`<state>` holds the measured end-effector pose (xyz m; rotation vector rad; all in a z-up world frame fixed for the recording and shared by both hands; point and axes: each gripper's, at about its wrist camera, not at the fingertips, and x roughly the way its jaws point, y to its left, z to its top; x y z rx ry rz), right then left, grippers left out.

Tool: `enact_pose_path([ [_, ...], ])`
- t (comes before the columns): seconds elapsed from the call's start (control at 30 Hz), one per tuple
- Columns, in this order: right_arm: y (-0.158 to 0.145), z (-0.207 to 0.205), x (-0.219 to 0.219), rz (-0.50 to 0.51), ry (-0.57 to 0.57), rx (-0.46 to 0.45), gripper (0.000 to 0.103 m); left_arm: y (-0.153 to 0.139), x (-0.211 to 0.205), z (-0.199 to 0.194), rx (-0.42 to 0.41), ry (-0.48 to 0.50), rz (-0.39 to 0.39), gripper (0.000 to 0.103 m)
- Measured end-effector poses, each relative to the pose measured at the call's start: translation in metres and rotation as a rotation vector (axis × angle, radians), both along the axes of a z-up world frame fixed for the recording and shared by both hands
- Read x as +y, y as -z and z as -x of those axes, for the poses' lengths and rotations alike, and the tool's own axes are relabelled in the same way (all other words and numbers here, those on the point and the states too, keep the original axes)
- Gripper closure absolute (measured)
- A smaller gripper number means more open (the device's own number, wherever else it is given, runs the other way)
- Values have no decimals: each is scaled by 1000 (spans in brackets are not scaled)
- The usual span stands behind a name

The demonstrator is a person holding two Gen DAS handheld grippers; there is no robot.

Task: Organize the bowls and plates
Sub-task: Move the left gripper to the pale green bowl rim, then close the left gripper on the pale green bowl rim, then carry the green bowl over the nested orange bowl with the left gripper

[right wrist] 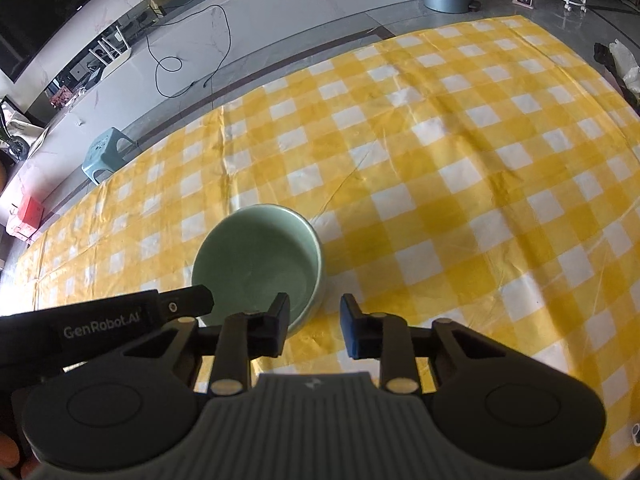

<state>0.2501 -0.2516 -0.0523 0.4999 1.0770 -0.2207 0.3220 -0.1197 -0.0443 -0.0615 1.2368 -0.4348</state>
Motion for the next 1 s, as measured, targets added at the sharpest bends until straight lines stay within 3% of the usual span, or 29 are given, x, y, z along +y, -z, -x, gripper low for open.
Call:
enact_pose_path([
  [0.17,13,-12,-2,-1,3,19,82,16,-5,-10,21,0,4,83],
  [0.33,22,-18,-1,-7,-7,24,91,25,-6,-13,24,3,-5,94],
  [0.53,22,-18,2,14,-3,33,93,24,-6,-11,17,9,-6,95],
  [0.77,5,-2,6,-6,-1,13,94,6,3,8,8,2,-10,95],
  [1.0,-32,30,18,-29,-30,-43,95,-38,22,41,-27,-25,1,94],
])
